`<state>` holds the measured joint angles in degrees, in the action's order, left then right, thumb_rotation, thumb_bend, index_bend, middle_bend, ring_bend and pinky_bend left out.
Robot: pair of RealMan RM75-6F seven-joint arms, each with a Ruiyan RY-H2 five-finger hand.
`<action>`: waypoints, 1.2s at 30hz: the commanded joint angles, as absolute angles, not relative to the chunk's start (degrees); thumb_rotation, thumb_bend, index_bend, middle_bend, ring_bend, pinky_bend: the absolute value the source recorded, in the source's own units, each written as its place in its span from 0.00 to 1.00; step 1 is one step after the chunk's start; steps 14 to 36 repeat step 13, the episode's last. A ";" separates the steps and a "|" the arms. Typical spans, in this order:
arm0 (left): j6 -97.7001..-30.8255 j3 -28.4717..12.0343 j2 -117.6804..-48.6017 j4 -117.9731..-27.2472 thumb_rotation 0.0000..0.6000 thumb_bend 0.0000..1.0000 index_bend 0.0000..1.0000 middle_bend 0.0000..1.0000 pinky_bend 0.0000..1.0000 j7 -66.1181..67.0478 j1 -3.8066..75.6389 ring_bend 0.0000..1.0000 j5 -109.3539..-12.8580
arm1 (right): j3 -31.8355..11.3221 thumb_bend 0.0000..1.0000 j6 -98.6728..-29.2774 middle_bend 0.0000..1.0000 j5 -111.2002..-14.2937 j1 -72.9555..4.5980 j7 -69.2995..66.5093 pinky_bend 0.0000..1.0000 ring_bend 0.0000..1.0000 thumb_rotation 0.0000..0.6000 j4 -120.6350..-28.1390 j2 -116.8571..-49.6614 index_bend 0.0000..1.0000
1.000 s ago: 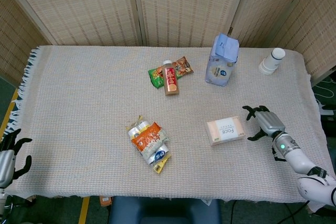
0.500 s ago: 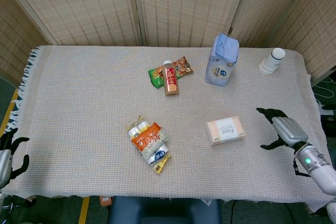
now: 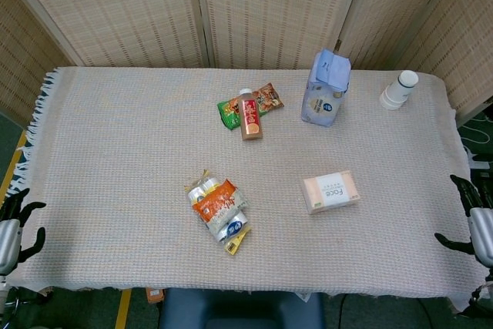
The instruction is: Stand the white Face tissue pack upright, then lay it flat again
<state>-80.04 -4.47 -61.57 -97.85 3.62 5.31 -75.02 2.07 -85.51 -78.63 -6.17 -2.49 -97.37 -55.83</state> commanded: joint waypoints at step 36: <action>-80.23 -4.05 -61.86 -98.37 1.00 0.49 0.28 0.00 0.20 4.53 5.32 0.00 -75.65 | 1.52 0.05 -87.27 0.09 -87.32 -4.67 -1.49 0.00 0.09 1.00 -89.38 -62.22 0.00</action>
